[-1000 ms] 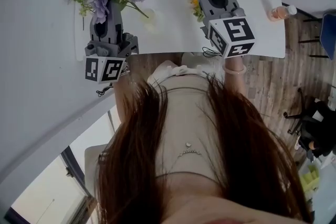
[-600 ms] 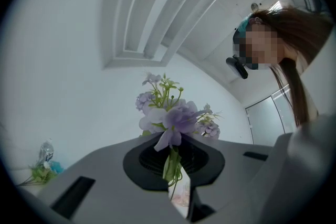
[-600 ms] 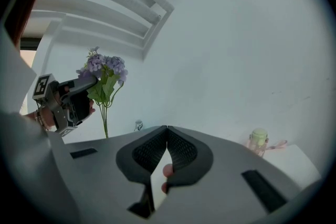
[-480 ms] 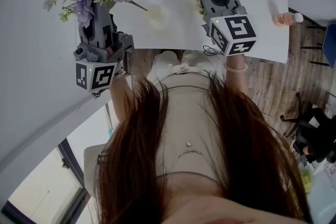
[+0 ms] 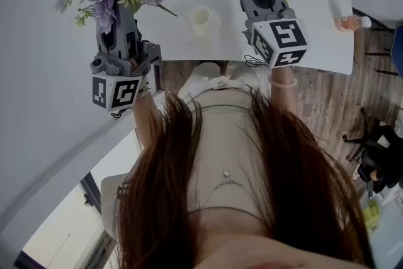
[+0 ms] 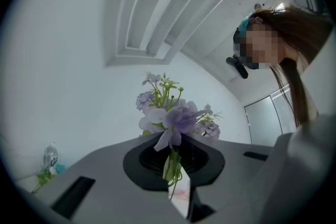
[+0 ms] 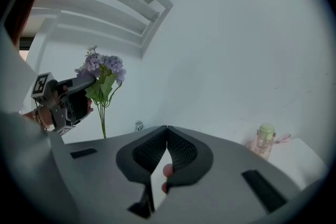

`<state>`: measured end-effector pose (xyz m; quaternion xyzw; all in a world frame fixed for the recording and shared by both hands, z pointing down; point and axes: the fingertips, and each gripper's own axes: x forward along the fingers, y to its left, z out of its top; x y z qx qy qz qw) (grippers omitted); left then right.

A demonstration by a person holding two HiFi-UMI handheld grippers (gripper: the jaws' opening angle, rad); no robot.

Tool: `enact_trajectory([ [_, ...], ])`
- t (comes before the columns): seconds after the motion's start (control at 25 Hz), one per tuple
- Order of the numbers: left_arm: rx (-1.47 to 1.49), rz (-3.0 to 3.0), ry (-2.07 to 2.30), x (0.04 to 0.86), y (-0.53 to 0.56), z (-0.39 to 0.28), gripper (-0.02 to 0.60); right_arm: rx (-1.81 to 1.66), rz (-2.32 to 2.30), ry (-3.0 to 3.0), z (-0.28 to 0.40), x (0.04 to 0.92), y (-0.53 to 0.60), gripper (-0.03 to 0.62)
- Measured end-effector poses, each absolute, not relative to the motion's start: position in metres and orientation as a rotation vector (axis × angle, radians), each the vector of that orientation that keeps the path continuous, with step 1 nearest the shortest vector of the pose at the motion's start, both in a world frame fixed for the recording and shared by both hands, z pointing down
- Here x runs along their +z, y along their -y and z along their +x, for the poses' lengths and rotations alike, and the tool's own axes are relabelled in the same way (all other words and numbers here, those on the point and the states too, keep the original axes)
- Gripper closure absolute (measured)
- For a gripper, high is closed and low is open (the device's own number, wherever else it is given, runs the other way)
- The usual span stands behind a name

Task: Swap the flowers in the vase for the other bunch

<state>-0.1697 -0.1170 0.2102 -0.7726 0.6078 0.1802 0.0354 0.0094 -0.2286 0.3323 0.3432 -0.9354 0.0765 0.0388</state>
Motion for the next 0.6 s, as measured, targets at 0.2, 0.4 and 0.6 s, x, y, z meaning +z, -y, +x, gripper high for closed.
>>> enact_trajectory([
  [0.2, 0.512, -2.421, -1.908, 0.229, 0.119, -0.192, 0.548, 0.246, 1.075, 2.845, -0.010, 0.335, 0.222, 0.566],
  [0.4, 0.458, -2.468, -1.948, 0.246, 0.128, -0.209, 0.548, 0.256, 1.104, 2.817, -0.021, 0.334, 0.222, 0.566],
  [0.6, 0.408, -2.531, -1.989, 0.271, 0.144, -0.220, 0.546, 0.273, 1.129, 2.782, -0.028, 0.341, 0.229, 0.566],
])
